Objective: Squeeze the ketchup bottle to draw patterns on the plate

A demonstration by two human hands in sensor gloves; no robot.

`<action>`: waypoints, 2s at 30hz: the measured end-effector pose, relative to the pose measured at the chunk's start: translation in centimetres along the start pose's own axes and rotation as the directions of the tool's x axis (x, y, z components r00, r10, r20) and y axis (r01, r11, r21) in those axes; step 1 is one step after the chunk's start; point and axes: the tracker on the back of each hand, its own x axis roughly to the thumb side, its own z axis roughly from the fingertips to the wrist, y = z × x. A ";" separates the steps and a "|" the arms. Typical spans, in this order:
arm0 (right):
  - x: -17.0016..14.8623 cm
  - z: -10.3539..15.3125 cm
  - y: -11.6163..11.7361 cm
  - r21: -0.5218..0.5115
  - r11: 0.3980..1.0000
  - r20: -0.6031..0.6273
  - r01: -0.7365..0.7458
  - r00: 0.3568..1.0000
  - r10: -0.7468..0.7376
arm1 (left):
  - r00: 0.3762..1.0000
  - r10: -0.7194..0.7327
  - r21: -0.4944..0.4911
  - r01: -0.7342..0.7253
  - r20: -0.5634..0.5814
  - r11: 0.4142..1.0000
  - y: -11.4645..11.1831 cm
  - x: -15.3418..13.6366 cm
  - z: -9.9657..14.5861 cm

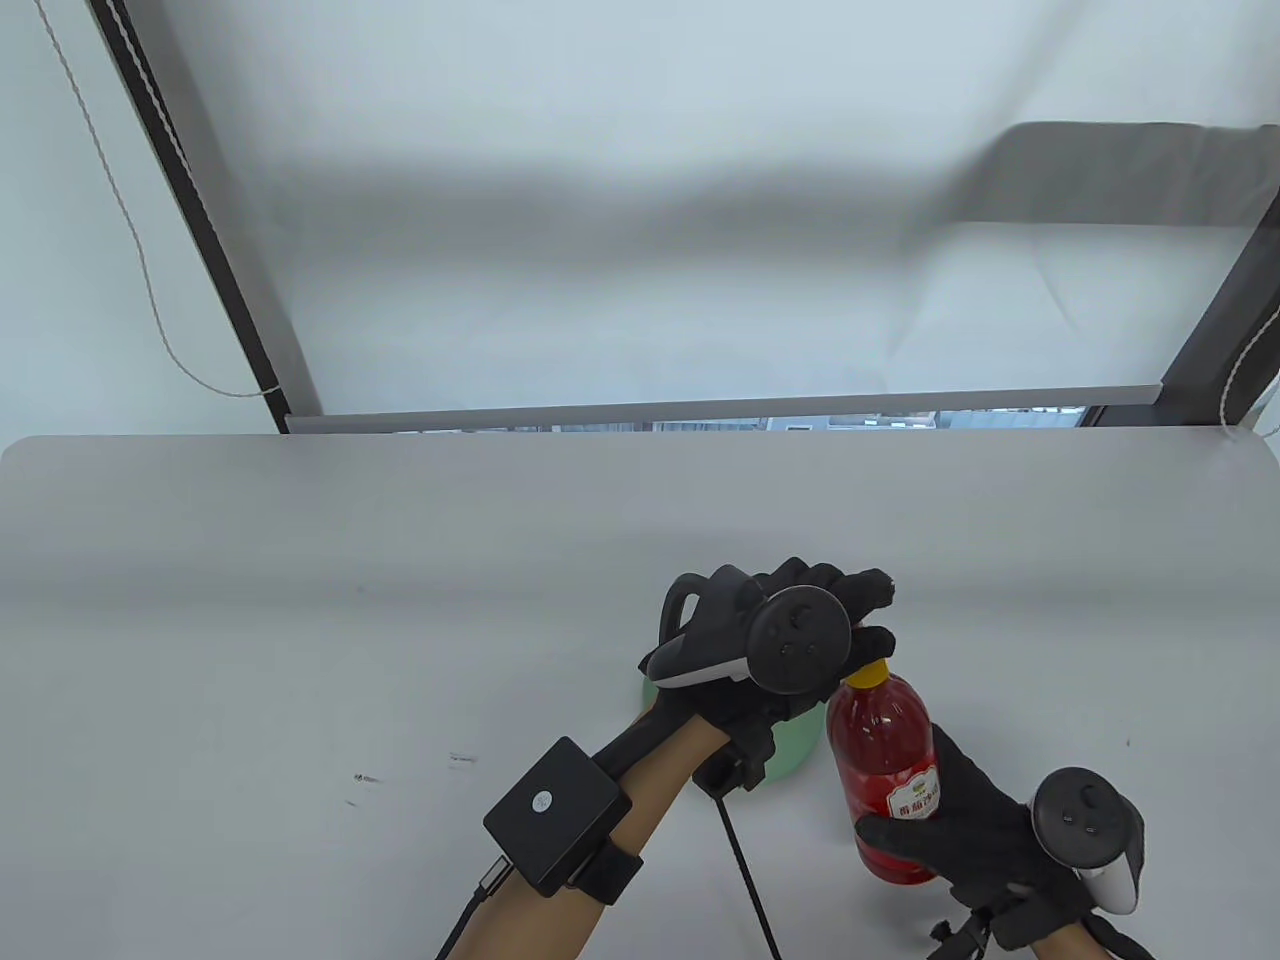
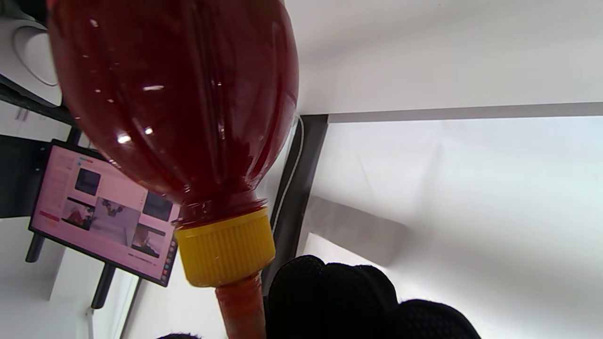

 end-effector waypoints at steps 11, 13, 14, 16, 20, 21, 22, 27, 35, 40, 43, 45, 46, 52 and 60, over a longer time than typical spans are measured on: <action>0.2 0.1 0.1 -0.003 1.000 0.000 0.021 1.000 -0.021 | 1.000 -0.016 0.037 0.017 -0.021 0.999 -0.3 0.0 -0.2; 0.2 0.1 0.1 -0.005 1.000 0.000 0.020 1.000 -0.020 | 0.999 -0.026 0.036 0.027 -0.032 0.999 -0.3 0.1 -0.3; 0.2 0.1 0.0 -0.006 1.000 0.001 0.018 1.000 -0.018 | 0.999 -0.026 0.035 0.027 -0.033 0.999 -0.3 0.1 -0.3; 0.2 0.1 0.0 -0.006 1.000 0.003 0.013 1.000 -0.013 | 0.999 -0.009 0.050 0.011 -0.034 0.999 0.0 0.0 0.0; 0.2 0.2 0.1 -0.010 1.000 -0.011 0.025 1.000 -0.025 | 1.000 0.002 0.066 0.000 -0.024 0.998 0.4 -0.3 0.8; 0.2 0.2 0.2 -0.007 1.000 -0.012 0.025 1.000 -0.025 | 1.000 -0.007 0.046 0.008 -0.024 0.999 0.4 -0.4 0.9; 0.2 0.1 0.2 -0.004 1.000 -0.013 0.023 1.000 -0.023 | 1.000 -0.014 0.035 0.014 -0.022 0.999 0.4 -0.4 1.0; 0.2 0.1 0.5 0.012 1.000 -0.014 0.014 1.000 -0.014 | 0.999 -0.030 -0.014 0.030 -0.012 0.999 0.0 -0.8 0.8; 0.1 0.1 0.3 0.005 1.000 -0.015 0.001 1.000 -0.001 | 0.998 -0.037 0.009 0.038 -0.045 0.999 -0.2 -1.0 0.6; 0.1 0.0 0.5 0.010 1.000 -0.014 0.002 1.000 -0.002 | 1.000 -0.021 -0.029 0.021 -0.011 0.999 -0.1 -1.1 1.0; 0.1 0.0 0.5 0.014 1.000 -0.015 -0.005 1.000 0.006 | 0.999 -0.048 -0.059 0.048 -0.012 0.997 -0.3 -0.9 1.0; 0.1 0.0 0.5 0.012 1.000 -0.022 -0.009 1.000 0.009 | 0.998 -0.063 -0.062 0.063 0.000 0.996 -0.4 -0.7 1.0; 0.1 0.0 0.5 0.012 1.000 -0.022 -0.015 1.000 0.015 | 0.997 -0.072 -0.049 0.072 -0.005 0.996 -0.5 -0.7 0.9; 0.1 0.1 0.5 0.011 1.000 -0.025 -0.018 1.000 0.019 | 0.997 -0.066 -0.012 0.066 -0.040 0.998 -0.6 -1.1 0.9; 0.1 0.1 0.5 0.007 1.000 -0.029 -0.016 0.999 0.016 | 0.999 -0.033 -0.053 0.033 0.008 0.998 -0.5 -1.4 1.6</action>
